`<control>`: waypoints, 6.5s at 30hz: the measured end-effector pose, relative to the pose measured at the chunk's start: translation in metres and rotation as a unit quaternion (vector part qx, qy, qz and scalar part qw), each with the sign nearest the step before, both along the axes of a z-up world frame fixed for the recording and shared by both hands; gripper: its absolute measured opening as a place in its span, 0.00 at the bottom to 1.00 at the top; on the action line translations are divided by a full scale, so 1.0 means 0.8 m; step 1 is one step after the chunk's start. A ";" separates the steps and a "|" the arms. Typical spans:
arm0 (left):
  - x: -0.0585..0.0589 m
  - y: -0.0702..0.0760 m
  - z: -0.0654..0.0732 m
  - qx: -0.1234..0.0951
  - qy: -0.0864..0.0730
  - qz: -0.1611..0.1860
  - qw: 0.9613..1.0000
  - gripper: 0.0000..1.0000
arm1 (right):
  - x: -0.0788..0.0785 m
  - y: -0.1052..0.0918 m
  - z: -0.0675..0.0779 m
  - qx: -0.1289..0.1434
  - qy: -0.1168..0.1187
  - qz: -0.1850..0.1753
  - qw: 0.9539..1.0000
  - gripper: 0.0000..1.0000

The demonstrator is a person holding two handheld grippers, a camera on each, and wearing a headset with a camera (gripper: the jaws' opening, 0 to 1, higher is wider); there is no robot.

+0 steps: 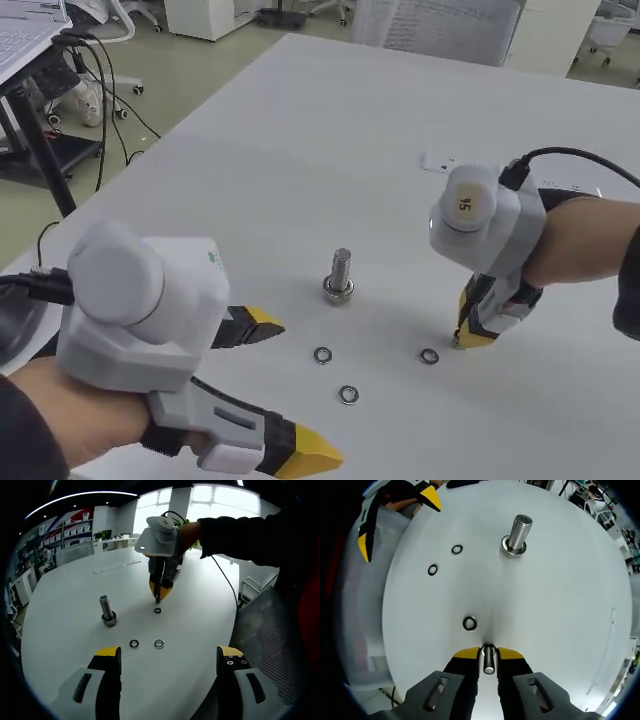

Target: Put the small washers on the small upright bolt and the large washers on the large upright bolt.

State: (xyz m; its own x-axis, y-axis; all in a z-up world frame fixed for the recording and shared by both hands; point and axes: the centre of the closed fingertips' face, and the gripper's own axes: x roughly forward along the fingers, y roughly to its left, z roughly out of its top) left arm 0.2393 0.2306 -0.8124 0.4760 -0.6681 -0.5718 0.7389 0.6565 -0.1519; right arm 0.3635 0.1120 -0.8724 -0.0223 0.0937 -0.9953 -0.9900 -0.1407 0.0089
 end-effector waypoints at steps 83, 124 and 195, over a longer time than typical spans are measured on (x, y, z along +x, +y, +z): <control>0.004 -0.004 0.005 0.002 -0.007 -0.009 1.000 0.77 | -0.055 -0.023 0.009 0.030 0.026 -0.042 0.998 0.25; 0.002 -0.004 0.006 -0.003 -0.013 -0.006 1.000 0.76 | -0.031 0.038 -0.008 0.033 -0.022 -0.015 0.999 0.22; 0.002 -0.003 0.009 -0.002 -0.016 -0.009 1.000 0.76 | -0.057 0.006 0.010 0.031 -0.007 -0.034 0.999 0.14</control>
